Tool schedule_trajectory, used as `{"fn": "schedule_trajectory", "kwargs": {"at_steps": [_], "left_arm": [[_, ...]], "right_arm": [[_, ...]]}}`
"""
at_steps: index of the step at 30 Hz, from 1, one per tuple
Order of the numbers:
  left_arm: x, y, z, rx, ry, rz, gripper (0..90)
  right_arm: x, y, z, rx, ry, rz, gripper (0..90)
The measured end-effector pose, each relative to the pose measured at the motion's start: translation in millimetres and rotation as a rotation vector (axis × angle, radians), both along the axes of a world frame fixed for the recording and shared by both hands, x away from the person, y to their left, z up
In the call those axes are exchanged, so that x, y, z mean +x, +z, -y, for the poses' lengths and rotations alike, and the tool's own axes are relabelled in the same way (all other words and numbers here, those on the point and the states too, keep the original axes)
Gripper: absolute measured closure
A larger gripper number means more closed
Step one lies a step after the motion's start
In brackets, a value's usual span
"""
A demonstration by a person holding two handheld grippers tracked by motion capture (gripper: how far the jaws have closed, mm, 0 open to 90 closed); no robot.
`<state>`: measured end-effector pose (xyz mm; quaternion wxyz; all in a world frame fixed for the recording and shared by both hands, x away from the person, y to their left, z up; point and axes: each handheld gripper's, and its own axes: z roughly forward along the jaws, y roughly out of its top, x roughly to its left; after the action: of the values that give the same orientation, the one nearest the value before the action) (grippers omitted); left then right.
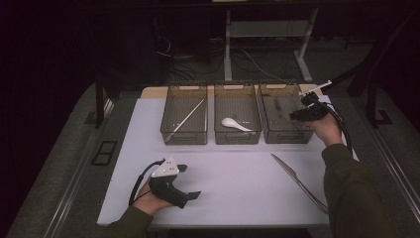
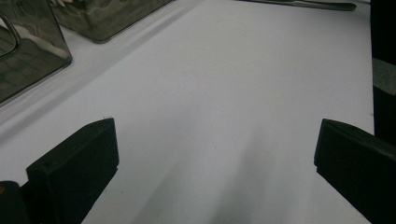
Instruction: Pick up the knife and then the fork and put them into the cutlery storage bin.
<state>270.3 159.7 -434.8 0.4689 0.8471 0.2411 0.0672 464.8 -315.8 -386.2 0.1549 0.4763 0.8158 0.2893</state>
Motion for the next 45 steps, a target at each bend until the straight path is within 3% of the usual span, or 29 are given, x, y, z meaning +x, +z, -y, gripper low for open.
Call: {"fn": "schedule_trajectory", "kwargs": {"at_steps": [6, 9, 11, 17, 24, 30, 38, 45], "left_arm": [[-0.1, 0.6, -0.4, 0.003, -0.001, 0.001, 0.0], [-0.2, 0.6, -0.4, 0.003, -0.001, 0.0, 0.0], [-0.3, 0.6, 0.0, 0.002, 0.0, 0.0, 0.0], [-0.6, 1.1, -0.3, 0.0, 0.002, 0.001, 0.0], [-0.7, 1.6, -0.8, 0.0, 0.004, 0.003, 0.0], [-0.7, 1.6, -0.9, 0.001, 0.004, 0.002, 0.0], [-1.0, 1.6, -0.6, 0.0, 0.004, 0.005, 0.0], [-1.2, 1.9, -0.6, 0.005, 0.003, 0.004, 0.0]], "right_arm": [[-9.6, 9.5, 0.9, 0.039, -0.007, 0.004, 51.2], [-23.4, 18.7, 1.4, 0.064, 0.0, 0.02, 44.8], [-33.5, 23.8, 1.7, 0.068, 0.01, 0.0, 42.1], [-69.3, 28.8, 2.6, 0.074, 0.054, -0.049, 40.5], [-103.7, 23.2, -3.4, 0.071, 0.109, -0.08, 39.5], [-128.1, 12.3, -11.0, 0.039, 0.148, -0.115, 39.5], [-151.4, -1.3, -16.5, -0.009, 0.146, -0.174, 41.4], [-162.5, -13.1, -22.6, -0.108, 0.161, -0.231, 49.7]]}}
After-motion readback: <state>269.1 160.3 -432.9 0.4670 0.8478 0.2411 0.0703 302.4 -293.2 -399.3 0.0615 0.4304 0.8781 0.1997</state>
